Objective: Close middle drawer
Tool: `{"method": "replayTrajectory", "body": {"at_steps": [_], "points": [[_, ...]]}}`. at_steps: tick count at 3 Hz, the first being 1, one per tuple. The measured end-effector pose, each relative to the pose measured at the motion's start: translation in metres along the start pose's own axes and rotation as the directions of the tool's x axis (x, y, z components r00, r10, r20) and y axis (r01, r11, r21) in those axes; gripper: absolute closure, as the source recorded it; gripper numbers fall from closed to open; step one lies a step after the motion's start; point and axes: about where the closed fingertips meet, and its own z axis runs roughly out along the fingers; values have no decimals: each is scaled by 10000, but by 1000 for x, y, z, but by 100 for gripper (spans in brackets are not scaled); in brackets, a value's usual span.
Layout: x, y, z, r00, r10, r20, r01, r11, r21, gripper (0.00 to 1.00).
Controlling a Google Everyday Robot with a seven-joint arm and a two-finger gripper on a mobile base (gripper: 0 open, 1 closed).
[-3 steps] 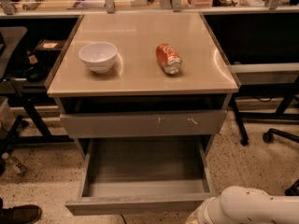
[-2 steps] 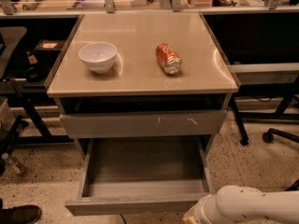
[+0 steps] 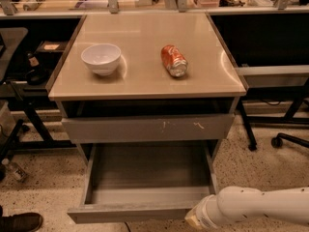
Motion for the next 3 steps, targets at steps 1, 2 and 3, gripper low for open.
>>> {"method": "replayTrajectory", "body": {"at_steps": [1,2,3], "points": [[-13,-9,6,9999,-50,120,48,9999,118,100],[-51,-25,5,9990,-155,428,140,9993,342,100],[-51,-25,6,9990,-152,427,137,9993,339,100]]}}
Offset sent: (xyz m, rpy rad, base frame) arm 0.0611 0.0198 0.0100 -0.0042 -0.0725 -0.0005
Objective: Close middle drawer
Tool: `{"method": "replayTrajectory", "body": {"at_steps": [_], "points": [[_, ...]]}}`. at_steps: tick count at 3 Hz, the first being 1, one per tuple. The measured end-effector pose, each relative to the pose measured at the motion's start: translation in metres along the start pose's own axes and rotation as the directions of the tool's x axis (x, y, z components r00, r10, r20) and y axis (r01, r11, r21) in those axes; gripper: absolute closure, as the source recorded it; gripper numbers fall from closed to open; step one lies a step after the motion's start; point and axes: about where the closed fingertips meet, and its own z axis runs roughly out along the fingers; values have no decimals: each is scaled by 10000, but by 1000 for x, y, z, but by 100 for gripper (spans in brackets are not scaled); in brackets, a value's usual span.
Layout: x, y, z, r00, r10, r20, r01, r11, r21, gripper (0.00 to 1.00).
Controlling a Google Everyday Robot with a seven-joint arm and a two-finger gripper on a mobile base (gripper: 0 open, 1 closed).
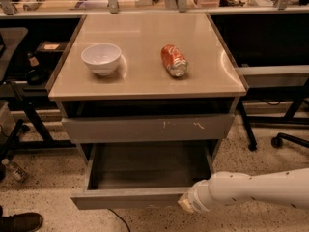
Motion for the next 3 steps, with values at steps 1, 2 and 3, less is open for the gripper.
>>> {"method": "replayTrajectory", "body": {"at_steps": [1,2,3], "points": [[-11,-10,6,9992,214,350,-227,9991,365,100],[-11,-9,5,9992,214,351,-227,9991,365,100],[-43,-33,6,9953,135,960,-225,9954,929,100]]}}
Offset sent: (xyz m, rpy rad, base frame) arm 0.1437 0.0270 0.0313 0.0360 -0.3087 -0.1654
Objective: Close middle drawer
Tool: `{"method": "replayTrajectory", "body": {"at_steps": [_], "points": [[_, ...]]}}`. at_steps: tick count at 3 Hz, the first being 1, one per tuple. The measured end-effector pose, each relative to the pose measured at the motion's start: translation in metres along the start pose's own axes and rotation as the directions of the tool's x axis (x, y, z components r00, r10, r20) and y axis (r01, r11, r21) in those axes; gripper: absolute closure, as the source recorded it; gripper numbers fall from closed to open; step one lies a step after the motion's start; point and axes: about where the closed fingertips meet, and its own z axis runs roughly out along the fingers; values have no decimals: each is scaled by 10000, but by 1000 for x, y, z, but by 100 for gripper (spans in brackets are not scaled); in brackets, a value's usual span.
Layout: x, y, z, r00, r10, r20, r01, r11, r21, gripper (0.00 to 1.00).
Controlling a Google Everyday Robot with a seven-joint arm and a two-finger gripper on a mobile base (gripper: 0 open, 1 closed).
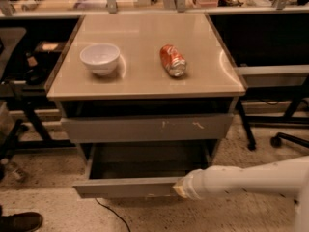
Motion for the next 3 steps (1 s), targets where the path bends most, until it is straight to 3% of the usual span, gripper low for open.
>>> {"method": "replayTrajectory", "body": {"at_steps": [1,2,3], "points": [[1,1,-1,10000,0,1,0,10000,0,100],[-44,-24,10,9971,-116,756,79,9988,491,100],[-44,-24,9,9970,-118,767,80,9987,499,100]]}}
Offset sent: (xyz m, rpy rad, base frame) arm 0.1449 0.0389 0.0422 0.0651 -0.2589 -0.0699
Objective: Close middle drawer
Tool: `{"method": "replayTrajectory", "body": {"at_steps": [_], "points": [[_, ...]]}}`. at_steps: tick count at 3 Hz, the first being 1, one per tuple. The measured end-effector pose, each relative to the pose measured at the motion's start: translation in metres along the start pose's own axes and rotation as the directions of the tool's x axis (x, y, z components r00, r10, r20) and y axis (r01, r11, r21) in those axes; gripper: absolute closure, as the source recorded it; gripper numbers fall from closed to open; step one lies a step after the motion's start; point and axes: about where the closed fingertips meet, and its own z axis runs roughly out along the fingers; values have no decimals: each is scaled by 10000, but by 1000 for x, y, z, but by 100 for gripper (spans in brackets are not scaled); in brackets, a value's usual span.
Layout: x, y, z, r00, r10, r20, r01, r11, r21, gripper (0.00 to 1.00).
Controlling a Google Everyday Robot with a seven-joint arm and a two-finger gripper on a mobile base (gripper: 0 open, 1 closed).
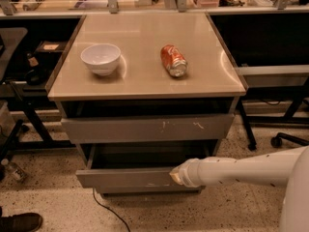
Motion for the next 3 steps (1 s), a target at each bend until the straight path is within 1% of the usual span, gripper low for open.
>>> {"method": "replayTrajectory", "body": {"at_steps": [1,2,3], "points": [[18,-3,4,9991,308,-274,-302,9993,200,100],[40,-8,11,9956,736,-586,-709,9964,466,100],[59,-13,9,9901,1162,-792,-1104,9912,731,100]]}}
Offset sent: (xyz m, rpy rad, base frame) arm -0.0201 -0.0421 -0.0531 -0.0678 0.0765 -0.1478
